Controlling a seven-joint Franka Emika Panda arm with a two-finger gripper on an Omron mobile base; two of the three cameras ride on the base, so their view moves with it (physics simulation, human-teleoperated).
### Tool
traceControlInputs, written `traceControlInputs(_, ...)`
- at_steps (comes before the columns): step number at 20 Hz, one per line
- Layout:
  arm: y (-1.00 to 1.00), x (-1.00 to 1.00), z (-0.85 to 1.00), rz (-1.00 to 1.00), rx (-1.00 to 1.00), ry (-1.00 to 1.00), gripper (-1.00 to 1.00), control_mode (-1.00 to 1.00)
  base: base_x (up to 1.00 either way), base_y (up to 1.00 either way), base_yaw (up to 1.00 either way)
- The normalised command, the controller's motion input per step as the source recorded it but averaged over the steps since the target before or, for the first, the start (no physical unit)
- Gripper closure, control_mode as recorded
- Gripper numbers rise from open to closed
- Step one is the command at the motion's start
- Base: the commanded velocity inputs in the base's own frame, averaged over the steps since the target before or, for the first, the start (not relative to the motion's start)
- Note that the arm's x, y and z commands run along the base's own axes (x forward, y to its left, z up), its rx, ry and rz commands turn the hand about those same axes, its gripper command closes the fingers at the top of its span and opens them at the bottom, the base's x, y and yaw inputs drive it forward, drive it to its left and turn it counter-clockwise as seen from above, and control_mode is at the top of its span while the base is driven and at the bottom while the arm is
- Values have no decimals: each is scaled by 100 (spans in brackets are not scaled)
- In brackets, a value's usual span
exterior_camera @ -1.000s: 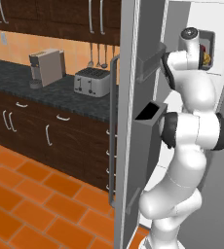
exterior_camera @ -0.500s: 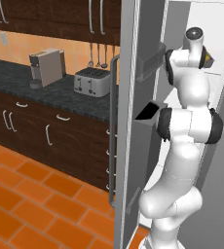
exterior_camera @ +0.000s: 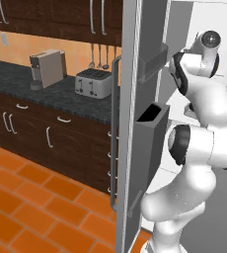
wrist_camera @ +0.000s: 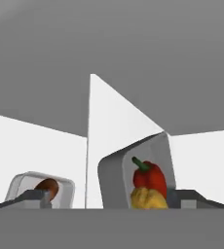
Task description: Take the meat container that has the chicken drumstick and place it on the second highest rack of the freezer. Then take the vegetable container that has the squash and bell pepper and place it on the highest rack of the freezer.
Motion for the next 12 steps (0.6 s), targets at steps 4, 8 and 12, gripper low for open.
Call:
traceControlInputs(4,58,-100,-1,1,0,-8,-100,-100,0,0,0)
traceControlInputs(8,26,-100,14,0,0,-4,-100,-100,0,0,0)
traceControlInputs(12,8,-100,21,0,0,0,-100,-100,0,0,0)
